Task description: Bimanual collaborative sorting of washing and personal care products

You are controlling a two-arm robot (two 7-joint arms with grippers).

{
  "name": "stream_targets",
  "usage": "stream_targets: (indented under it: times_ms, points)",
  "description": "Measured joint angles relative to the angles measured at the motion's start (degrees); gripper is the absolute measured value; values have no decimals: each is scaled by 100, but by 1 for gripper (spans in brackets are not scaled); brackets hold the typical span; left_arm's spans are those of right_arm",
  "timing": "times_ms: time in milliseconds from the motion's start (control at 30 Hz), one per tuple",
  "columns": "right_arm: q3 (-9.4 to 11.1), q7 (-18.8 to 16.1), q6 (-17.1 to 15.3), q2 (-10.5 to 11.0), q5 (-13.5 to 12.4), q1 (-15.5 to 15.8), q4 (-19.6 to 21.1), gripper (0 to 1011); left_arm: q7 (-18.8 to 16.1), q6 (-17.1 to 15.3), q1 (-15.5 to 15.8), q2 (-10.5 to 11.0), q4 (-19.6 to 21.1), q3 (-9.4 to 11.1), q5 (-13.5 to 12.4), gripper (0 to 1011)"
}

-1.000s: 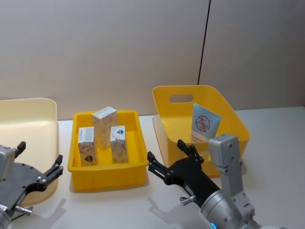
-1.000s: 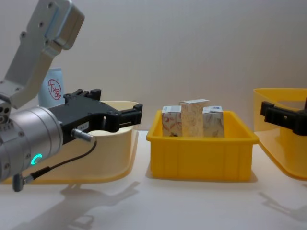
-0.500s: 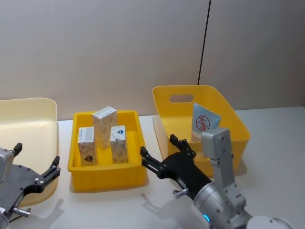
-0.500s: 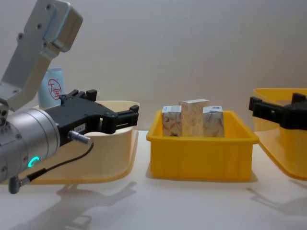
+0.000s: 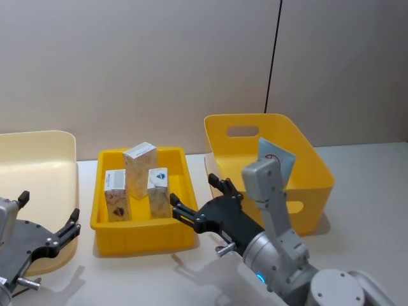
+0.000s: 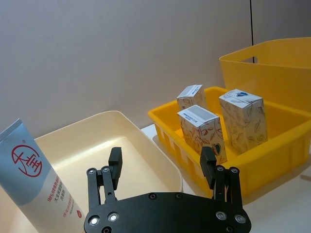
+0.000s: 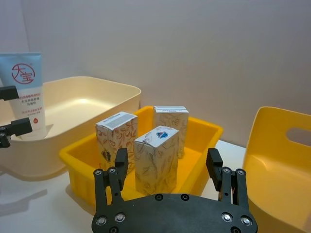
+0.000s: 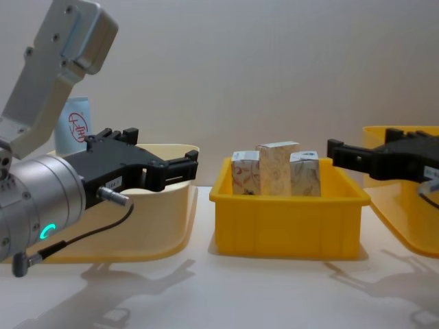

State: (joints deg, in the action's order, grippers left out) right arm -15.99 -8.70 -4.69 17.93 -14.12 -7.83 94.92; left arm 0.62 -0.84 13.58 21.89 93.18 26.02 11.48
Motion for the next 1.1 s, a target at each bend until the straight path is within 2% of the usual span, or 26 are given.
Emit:
stream_targets:
  times_ms: [167, 333, 500, 1100]
  points:
    - [-150, -34, -177, -13, 193, -221, -98, 1001, 0, 1, 0, 0, -1, 0, 0, 1000]
    - [-211, -29, -302, -50, 307, -329, -150, 1001, 0, 2, 0, 0, -1, 0, 1, 1000]
    - [-288, 74, -492, -176, 453, -500, -274, 1001, 0, 4, 0, 0, -1, 0, 1, 1000]
    - [-326, 240, -685, -643, 549, -886, -852, 1001, 0, 5, 0, 0, 0, 1, 1, 999]
